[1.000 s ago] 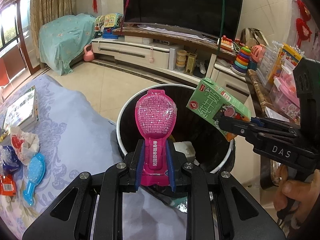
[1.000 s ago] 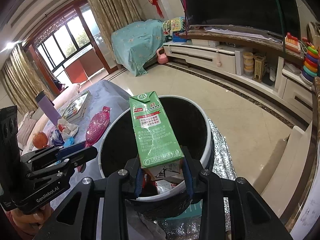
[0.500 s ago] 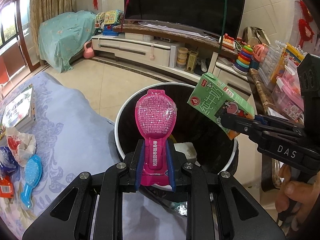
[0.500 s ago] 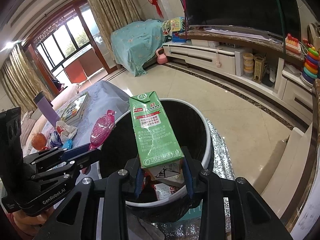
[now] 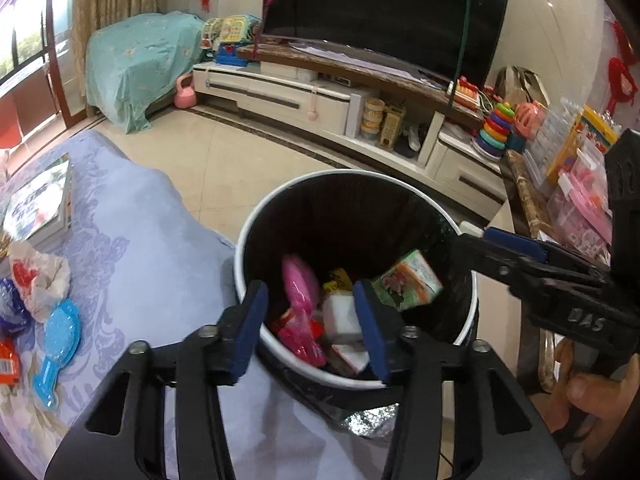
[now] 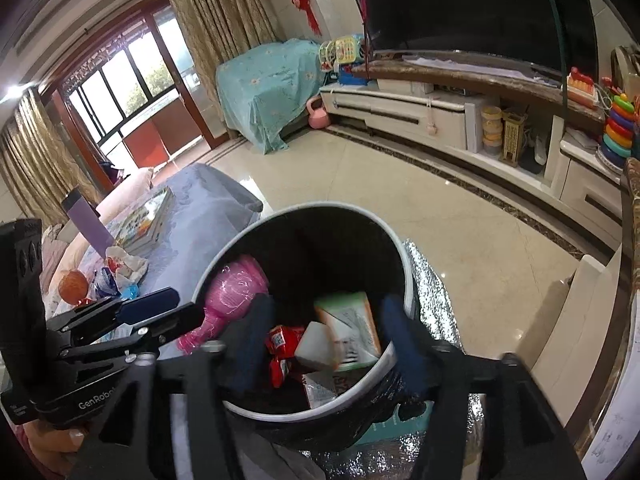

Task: Collect trash
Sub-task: 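Open both tools to drop the green carton and pink brush into the bin, then move both open tools back toward the blue brush and orange wrapper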

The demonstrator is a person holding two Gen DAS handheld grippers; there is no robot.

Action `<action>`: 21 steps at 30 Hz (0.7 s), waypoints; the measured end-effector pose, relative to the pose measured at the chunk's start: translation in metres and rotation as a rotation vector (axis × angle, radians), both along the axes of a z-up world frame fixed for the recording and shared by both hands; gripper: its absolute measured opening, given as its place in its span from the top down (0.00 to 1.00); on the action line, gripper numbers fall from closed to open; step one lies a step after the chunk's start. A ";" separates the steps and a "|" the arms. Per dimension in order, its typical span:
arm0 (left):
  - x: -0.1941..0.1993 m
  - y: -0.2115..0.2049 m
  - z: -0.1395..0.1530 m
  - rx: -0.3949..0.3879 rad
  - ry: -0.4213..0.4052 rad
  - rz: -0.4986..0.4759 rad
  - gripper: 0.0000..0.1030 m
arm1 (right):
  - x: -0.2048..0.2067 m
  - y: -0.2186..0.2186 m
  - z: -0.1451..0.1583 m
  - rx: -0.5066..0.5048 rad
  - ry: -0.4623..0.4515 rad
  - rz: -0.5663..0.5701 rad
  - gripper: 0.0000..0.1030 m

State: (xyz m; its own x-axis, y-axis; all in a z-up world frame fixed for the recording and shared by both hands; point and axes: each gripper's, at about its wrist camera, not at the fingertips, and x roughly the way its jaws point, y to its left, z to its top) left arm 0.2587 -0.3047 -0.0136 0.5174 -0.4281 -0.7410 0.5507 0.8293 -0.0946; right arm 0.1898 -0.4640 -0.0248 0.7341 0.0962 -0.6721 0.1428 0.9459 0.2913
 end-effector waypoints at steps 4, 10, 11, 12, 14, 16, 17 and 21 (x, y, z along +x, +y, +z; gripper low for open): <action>-0.005 0.017 -0.003 -0.021 0.015 0.031 0.50 | -0.009 0.000 0.002 0.030 -0.026 -0.011 0.30; -0.020 0.055 -0.011 -0.045 0.038 0.109 0.38 | -0.021 0.015 0.003 0.064 -0.055 -0.005 0.10; -0.023 0.062 -0.012 -0.050 0.044 0.126 0.38 | -0.023 0.020 0.003 0.069 -0.057 0.001 0.10; -0.026 0.070 -0.012 -0.059 0.051 0.143 0.38 | -0.024 0.024 0.003 0.075 -0.059 0.008 0.10; -0.033 0.085 -0.012 -0.074 0.054 0.165 0.37 | -0.026 0.031 0.003 0.086 -0.061 0.020 0.09; -0.040 0.101 -0.011 -0.076 0.040 0.195 0.35 | -0.029 0.042 0.002 0.093 -0.057 0.033 0.07; -0.043 0.110 -0.010 -0.077 0.033 0.210 0.35 | -0.031 0.047 0.002 0.096 -0.057 0.038 0.06; -0.058 0.150 -0.011 -0.080 0.017 0.273 0.31 | -0.037 0.074 0.002 0.107 -0.073 0.070 0.05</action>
